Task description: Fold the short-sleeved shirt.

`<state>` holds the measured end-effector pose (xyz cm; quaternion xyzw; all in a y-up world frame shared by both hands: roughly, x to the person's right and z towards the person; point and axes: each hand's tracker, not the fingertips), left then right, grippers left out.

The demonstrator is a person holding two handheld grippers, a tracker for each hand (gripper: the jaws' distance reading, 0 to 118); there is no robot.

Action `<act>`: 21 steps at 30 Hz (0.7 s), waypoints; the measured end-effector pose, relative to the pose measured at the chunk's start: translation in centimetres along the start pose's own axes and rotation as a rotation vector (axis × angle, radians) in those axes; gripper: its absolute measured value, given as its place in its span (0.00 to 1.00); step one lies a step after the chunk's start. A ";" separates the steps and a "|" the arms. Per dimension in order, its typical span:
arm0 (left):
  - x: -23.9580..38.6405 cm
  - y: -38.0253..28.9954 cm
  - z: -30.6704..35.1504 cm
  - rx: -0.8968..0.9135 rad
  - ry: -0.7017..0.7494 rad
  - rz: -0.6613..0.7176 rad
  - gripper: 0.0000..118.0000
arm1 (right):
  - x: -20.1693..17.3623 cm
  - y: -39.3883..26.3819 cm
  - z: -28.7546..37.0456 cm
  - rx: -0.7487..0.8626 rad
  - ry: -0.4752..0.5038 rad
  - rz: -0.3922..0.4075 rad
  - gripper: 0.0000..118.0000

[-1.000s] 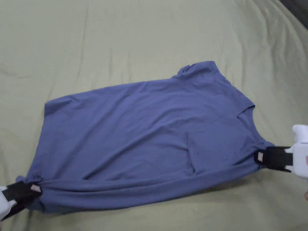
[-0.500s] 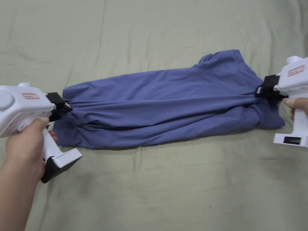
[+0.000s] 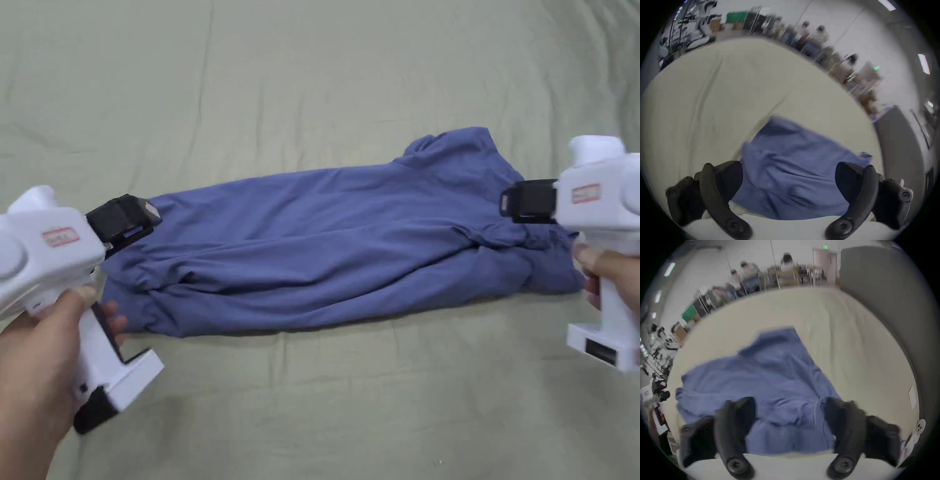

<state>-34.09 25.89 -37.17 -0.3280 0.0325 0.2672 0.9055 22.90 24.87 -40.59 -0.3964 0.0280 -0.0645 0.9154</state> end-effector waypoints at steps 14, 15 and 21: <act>-2.3 -8.5 1.5 -0.208 0.181 -0.213 1.00 | -4.5 -14.2 10.0 -0.119 0.113 0.196 0.03; -2.9 -6.9 0.3 -0.122 0.207 -0.239 1.00 | -4.2 -14.1 9.9 -0.116 0.100 0.191 0.03; -3.1 -4.6 -7.2 -0.229 0.402 -0.378 1.00 | -2.6 -13.0 8.6 -0.124 0.071 0.162 0.03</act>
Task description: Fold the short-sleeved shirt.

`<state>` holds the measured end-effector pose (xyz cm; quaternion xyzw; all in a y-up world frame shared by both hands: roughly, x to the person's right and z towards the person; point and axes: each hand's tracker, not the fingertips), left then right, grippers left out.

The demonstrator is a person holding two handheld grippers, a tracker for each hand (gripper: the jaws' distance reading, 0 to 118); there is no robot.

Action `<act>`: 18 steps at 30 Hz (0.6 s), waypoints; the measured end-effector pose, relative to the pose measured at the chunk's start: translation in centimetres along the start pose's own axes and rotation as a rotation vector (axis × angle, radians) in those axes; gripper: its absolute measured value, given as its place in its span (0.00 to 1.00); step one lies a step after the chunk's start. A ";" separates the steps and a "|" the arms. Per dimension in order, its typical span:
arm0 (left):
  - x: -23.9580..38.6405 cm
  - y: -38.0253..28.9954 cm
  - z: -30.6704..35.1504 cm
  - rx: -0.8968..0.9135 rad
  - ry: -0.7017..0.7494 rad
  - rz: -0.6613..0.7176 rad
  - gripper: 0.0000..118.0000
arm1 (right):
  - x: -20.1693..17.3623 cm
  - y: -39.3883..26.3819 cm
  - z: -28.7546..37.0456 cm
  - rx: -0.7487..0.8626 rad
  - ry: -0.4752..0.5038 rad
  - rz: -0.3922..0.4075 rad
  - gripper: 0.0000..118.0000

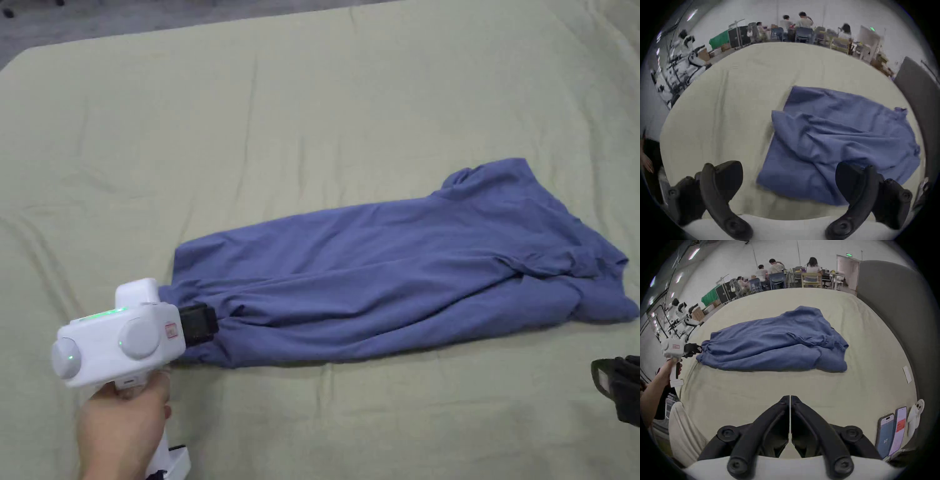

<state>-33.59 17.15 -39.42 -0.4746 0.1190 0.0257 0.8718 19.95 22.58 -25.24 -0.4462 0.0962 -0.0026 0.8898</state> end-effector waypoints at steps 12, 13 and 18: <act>0.0 0.1 3.2 -0.003 -0.229 0.047 0.01 | 8.6 8.4 -9.5 -0.046 -0.097 -0.165 0.96; 0.7 -0.4 4.7 -0.003 -0.231 0.059 0.01 | 9.1 8.2 -11.0 0.059 -0.087 -0.153 0.95; -1.4 -0.4 4.2 -0.029 -0.220 0.107 0.01 | 8.9 7.6 -13.9 -0.246 -0.057 -0.175 0.54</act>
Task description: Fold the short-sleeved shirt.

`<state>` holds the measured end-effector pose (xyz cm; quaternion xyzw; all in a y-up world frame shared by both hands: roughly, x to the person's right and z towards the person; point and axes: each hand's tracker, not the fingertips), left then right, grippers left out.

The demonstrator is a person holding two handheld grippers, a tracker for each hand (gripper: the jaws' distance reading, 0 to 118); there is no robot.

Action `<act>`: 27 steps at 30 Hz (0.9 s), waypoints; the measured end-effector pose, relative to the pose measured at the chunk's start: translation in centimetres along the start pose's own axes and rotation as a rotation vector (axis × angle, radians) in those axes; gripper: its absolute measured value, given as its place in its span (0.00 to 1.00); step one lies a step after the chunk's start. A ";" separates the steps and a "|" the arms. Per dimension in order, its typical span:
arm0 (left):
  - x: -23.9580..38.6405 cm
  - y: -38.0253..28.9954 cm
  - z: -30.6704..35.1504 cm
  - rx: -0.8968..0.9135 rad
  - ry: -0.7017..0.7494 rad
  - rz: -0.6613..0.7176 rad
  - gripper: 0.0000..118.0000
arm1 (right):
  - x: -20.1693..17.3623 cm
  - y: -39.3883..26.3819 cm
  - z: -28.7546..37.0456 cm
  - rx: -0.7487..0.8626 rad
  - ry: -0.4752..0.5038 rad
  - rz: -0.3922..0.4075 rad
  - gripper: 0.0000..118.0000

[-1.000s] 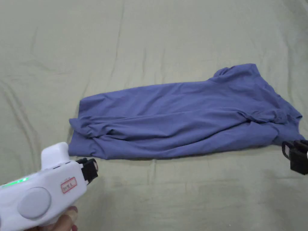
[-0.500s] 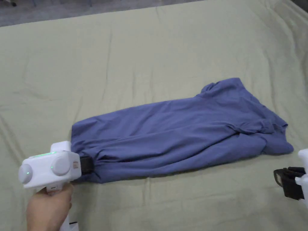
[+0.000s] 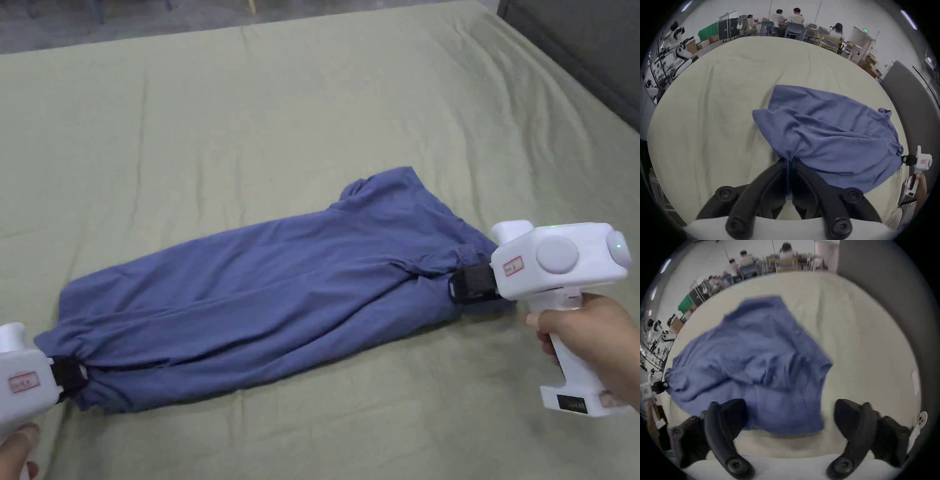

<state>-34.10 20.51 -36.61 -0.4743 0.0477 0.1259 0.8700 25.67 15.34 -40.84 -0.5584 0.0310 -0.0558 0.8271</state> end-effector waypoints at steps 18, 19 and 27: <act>-5.2 -2.5 2.0 -0.127 -0.040 -0.004 0.01 | 1.2 -9.1 8.0 -0.011 0.061 0.026 0.07; -4.9 -3.4 1.3 -0.150 -0.014 -0.032 0.01 | 1.3 -9.3 6.9 -0.039 0.051 0.021 0.07; -4.0 -4.3 -0.3 -0.134 0.052 -0.079 0.01 | 2.2 -9.3 5.1 -0.058 0.071 0.009 0.29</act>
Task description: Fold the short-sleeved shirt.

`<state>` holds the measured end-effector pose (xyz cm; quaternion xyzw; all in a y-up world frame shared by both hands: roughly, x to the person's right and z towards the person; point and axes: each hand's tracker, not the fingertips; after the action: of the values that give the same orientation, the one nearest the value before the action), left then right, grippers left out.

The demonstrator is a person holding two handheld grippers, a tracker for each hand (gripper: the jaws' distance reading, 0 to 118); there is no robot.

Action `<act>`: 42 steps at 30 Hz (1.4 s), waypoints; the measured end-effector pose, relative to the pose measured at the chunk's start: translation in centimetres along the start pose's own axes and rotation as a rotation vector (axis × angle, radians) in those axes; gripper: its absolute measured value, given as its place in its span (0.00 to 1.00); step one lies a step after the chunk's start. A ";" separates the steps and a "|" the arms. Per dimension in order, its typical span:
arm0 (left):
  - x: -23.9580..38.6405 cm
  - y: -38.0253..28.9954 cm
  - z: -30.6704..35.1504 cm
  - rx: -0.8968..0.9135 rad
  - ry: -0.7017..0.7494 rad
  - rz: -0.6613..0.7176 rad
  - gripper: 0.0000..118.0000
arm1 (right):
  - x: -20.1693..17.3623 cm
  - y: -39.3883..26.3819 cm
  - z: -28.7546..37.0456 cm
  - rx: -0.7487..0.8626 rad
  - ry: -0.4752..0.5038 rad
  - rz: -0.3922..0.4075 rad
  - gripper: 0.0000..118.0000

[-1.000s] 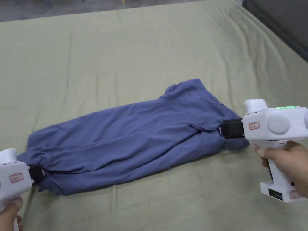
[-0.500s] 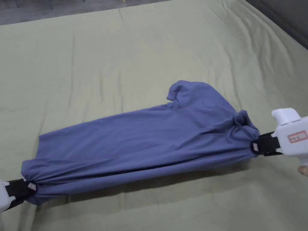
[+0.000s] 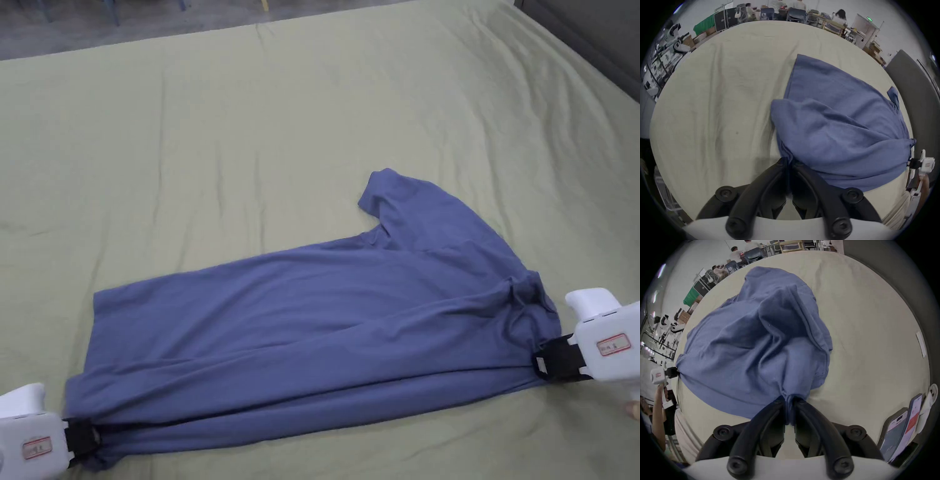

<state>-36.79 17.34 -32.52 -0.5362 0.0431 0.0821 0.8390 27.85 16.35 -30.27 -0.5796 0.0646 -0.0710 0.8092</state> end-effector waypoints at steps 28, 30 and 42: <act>8.0 15.9 -4.2 0.147 0.141 -0.085 1.00 | -10.2 2.6 5.9 0.361 0.014 0.092 0.03; 8.2 16.1 -6.2 0.093 0.194 -0.085 0.99 | -9.5 2.8 6.0 0.359 -0.017 0.091 0.03; 7.9 16.5 -4.1 0.156 -0.005 -0.076 0.02 | -5.0 16.5 2.5 0.266 -0.034 0.183 0.21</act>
<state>-31.99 21.15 -50.22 -0.4705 0.0268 0.0479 0.8807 24.09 24.87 -45.03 -0.4602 0.0936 0.0047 0.8829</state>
